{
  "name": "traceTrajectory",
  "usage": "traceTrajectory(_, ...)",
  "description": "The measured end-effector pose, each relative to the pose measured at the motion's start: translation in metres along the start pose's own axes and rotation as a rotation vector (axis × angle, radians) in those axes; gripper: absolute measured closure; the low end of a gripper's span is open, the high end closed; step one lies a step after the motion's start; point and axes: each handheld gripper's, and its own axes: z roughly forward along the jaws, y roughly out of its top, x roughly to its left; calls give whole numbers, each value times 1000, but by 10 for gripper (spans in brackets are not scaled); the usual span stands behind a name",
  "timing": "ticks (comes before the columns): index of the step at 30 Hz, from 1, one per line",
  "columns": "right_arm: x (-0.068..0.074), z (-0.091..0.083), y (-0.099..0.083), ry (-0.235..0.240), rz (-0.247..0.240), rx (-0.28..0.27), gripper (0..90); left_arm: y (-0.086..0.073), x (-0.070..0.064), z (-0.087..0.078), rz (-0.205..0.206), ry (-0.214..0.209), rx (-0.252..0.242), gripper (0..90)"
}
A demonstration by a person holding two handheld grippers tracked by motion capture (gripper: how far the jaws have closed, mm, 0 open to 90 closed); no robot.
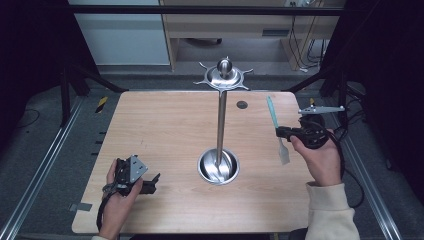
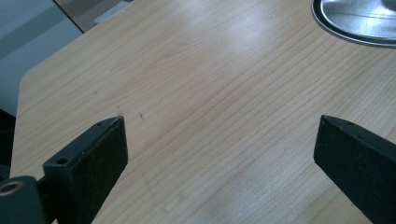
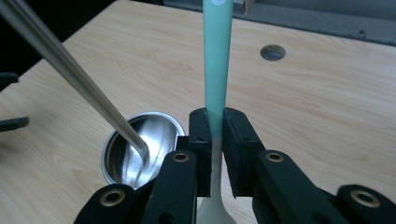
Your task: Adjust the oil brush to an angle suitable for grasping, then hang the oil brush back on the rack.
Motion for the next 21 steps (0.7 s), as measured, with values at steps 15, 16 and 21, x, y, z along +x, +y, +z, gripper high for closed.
traceTrajectory(15,19,-28,3,50,-57,-115,823,1,1,0,3,-4,0,25)
traceTrajectory(16,19,-30,3,54,-61,-123,823,1,1,0,2,-5,-1,25)
traceTrajectory(21,20,-40,1,76,-60,-168,823,1,3,-2,2,-2,-7,25)
